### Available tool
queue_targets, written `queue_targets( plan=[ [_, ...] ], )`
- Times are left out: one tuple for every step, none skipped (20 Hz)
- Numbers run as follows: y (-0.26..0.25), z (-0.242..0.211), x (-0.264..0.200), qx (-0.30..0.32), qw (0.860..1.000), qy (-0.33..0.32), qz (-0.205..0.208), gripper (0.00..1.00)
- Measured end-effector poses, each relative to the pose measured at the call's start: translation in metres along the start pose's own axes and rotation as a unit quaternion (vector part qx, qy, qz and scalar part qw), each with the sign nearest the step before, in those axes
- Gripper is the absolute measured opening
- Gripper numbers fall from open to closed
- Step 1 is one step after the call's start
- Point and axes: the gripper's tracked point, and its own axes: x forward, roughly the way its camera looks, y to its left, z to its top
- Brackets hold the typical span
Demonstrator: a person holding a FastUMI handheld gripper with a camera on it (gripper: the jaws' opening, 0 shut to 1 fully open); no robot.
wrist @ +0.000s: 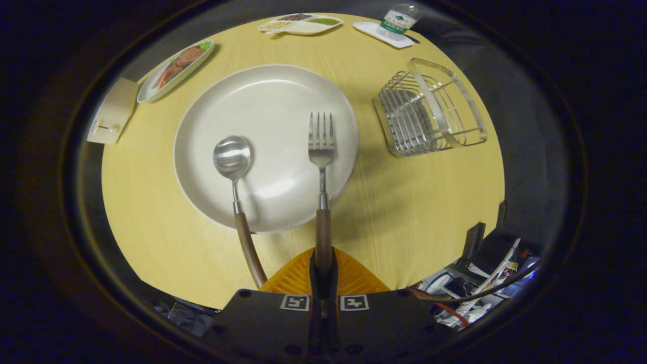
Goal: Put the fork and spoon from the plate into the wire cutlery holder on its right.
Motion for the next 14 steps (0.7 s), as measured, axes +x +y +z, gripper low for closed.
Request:
queue_targets(
  plan=[
    [0.000,0.001,-0.007,0.011,1.000,0.001,0.003,0.08],
    [0.000,0.001,-0.015,0.022,1.000,0.001,0.009,0.08],
    [-0.001,0.003,-0.023,0.035,0.999,0.002,0.012,0.08],
    [-0.002,0.005,-0.032,0.046,0.999,0.002,0.017,0.08],
    [-0.004,0.008,-0.041,0.058,0.998,0.002,0.021,0.08],
    [-0.009,0.012,-0.050,0.069,0.997,-0.002,0.025,0.08],
    [-0.013,0.019,-0.058,0.083,0.996,-0.005,0.028,0.08],
    [-0.019,0.024,-0.066,0.097,0.995,-0.009,0.032,0.08],
    [-0.026,0.031,-0.075,0.111,0.993,-0.011,0.034,0.08],
    [-0.032,0.034,-0.081,0.122,0.992,-0.013,0.036,0.08],
    [-0.039,0.038,-0.087,0.133,0.990,-0.014,0.037,0.08],
    [-0.045,0.039,-0.090,0.143,0.989,-0.011,0.036,0.08],
    [-0.050,0.041,-0.092,0.151,0.988,-0.005,0.037,0.08],
    [-0.054,0.041,-0.092,0.159,0.987,0.006,0.038,0.08]
  ],
)
